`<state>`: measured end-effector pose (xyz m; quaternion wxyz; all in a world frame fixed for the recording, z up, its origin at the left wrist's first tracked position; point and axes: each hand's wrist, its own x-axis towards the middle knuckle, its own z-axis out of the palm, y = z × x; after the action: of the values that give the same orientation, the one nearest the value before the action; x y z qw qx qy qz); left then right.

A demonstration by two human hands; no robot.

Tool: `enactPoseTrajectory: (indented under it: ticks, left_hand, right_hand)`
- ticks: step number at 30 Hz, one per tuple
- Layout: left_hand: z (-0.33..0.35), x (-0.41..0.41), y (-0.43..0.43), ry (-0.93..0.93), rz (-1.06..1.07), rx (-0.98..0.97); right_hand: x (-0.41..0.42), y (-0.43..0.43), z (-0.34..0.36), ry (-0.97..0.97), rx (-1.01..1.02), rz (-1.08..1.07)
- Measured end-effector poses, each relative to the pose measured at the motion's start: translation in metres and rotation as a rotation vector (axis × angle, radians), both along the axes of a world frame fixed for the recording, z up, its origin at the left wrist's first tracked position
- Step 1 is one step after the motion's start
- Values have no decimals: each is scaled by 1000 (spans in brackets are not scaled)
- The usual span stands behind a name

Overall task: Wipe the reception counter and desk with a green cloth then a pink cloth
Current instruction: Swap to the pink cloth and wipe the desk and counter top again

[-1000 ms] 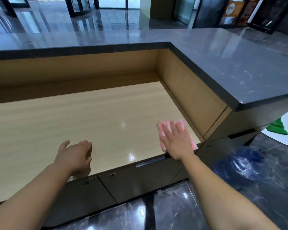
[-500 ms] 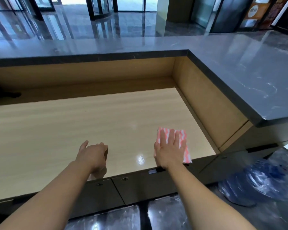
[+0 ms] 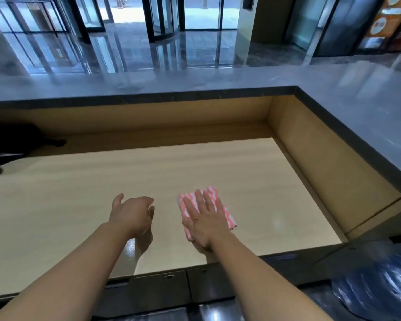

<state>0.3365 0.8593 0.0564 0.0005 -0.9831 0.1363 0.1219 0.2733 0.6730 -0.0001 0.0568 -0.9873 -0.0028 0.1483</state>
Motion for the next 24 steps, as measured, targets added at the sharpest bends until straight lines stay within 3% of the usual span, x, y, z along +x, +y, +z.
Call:
enactPoseTrajectory:
  ticks: [10,16,24]
  left_hand:
    - [8,97,55,-16,-61,-18]
    - [-4,161,97,-5,-58,-9]
    - [-14,220,155,-17,0,7]
  right_hand:
    - [117,11,17,110,111,-387]
    - [192,20,15,77,113,-468]
    - [283,60,18,102,-58,-513]
